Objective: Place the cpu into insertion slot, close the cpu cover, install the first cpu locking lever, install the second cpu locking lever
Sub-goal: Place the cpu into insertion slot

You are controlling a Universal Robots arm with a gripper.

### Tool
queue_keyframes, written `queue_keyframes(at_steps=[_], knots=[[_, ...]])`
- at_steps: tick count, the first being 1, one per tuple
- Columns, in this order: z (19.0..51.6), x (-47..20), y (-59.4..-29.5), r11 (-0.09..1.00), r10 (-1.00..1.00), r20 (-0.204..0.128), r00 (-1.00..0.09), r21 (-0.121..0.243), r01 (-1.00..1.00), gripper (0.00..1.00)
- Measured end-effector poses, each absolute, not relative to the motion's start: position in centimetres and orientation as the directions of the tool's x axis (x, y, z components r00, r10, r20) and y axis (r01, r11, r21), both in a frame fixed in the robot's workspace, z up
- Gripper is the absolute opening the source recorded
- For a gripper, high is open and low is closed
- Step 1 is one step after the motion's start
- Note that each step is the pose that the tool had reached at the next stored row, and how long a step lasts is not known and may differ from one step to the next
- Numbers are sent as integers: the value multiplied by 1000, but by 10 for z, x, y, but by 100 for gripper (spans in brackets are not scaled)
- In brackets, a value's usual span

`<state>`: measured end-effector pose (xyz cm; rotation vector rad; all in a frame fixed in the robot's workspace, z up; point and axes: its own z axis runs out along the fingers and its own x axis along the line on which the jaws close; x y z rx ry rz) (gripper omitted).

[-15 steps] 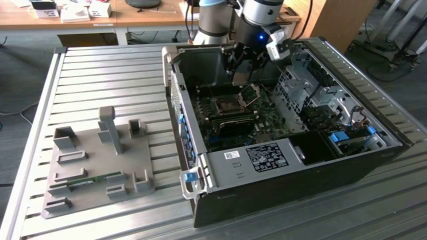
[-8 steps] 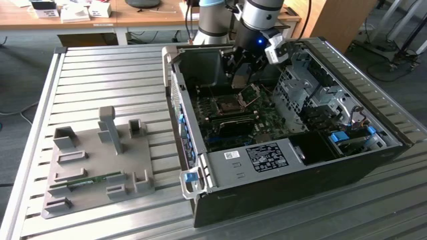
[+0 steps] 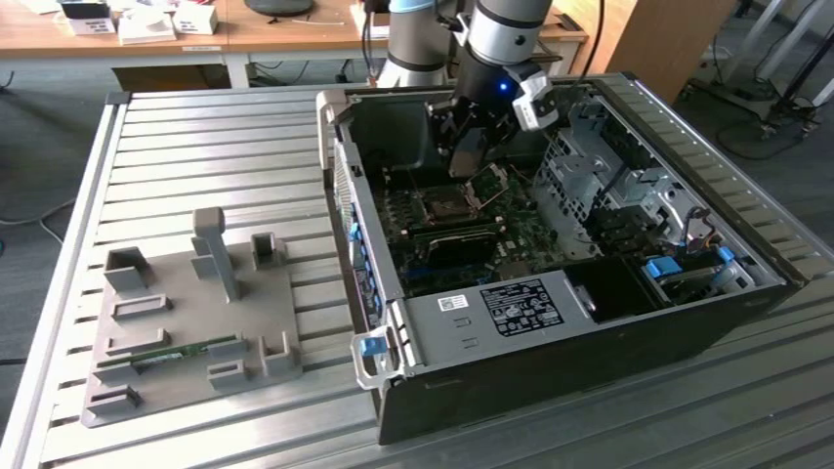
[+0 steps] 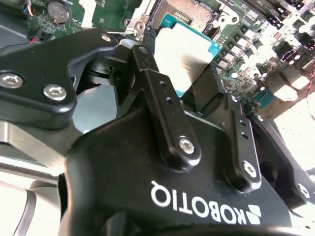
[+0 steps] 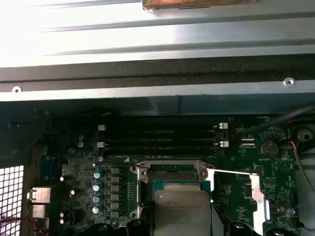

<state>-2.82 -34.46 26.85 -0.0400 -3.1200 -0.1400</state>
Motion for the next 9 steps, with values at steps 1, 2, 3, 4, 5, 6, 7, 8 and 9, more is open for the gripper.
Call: queue_keyframes(at_steps=[1,2,3,4,5,6,7,8,9], knots=[[267,-29,-345,996,25,19,-1000,89,26,54],[266,-29,-345,996,25,19,-1000,89,26,54],[264,-30,-345,996,25,19,-1000,89,26,54],[263,-30,-345,996,25,19,-1000,89,26,54],[261,-30,-345,996,25,19,-1000,89,26,54],[260,-31,-345,996,25,19,-1000,89,26,54],[259,-31,-345,996,25,19,-1000,89,26,54],[258,-31,-345,996,25,19,-1000,89,26,54],[258,-31,-345,996,25,19,-1000,89,26,54]])
